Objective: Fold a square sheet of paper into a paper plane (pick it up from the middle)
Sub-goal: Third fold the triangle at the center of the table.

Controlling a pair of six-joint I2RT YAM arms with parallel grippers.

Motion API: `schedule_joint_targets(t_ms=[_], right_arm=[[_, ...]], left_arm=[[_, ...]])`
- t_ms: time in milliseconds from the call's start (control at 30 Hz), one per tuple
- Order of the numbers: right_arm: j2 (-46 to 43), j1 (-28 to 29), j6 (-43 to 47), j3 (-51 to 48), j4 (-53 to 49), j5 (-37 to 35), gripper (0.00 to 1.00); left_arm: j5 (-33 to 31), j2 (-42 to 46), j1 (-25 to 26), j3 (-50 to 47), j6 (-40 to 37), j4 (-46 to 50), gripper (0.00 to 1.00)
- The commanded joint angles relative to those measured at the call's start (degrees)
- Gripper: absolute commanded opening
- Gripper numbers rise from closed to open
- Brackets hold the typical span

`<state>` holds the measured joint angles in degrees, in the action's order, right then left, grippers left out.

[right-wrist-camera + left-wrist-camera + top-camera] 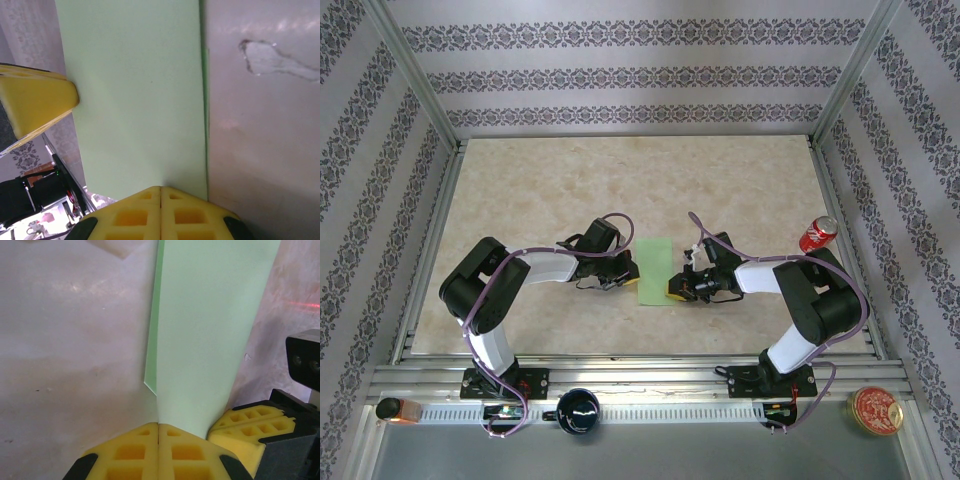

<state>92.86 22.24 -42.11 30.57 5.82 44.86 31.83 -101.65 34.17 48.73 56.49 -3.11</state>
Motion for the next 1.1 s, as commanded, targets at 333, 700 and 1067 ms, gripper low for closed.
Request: schedule_joint_targets(t_ms=[333, 700, 1067], right_arm=[[-15.91, 5.42, 10.26, 1.34, -6.16, -19.69, 0.33], [-25.53, 29.33, 45.67, -10.32, 13.24, -45.76, 0.43], [-14.71, 38.31, 53.38, -9.47, 22.62, -55.03, 0.44]], left_arm=[[-4.72, 5.17, 0.73, -3.58, 4.69, -2.26, 0.0], [-5.21, 7.25, 0.72, -6.83, 9.52, -7.17, 0.0], [-3.11, 7.43, 0.72, -6.94, 13.21, -9.92, 0.0]])
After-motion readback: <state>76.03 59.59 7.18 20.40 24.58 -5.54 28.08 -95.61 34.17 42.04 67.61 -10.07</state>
